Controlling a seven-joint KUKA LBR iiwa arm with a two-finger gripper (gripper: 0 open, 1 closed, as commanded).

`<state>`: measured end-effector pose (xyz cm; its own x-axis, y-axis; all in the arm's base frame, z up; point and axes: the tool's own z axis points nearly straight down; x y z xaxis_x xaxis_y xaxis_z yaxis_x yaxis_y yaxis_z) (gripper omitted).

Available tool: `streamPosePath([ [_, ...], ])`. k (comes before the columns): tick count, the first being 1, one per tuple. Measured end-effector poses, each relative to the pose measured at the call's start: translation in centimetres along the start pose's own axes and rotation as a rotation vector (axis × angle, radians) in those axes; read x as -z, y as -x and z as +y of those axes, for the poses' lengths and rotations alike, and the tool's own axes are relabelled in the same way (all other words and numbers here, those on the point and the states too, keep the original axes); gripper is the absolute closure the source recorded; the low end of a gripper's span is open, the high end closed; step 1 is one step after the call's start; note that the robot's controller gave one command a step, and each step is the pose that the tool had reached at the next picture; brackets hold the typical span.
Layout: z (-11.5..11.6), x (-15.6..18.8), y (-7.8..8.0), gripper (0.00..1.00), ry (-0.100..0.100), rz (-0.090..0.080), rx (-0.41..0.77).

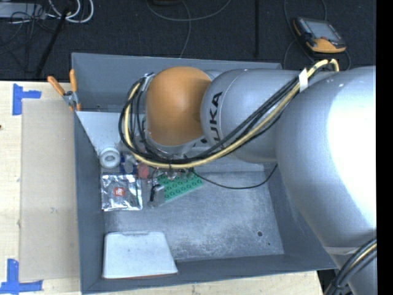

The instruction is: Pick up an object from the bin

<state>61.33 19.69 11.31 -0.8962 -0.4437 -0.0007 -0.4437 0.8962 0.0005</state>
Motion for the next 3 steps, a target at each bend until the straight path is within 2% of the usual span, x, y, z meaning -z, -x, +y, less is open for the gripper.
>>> streamPosePath([
  [1, -0.2, -4.5, 0.5, 0.0, 0.002, 0.003, 0.08],
  [2, -7.0, -4.4, -2.6, 0.0, -0.001, 0.003, 0.11],
  [3, -6.7, -4.3, -2.5, 1.0, 0.001, 0.001, 0.111],
])
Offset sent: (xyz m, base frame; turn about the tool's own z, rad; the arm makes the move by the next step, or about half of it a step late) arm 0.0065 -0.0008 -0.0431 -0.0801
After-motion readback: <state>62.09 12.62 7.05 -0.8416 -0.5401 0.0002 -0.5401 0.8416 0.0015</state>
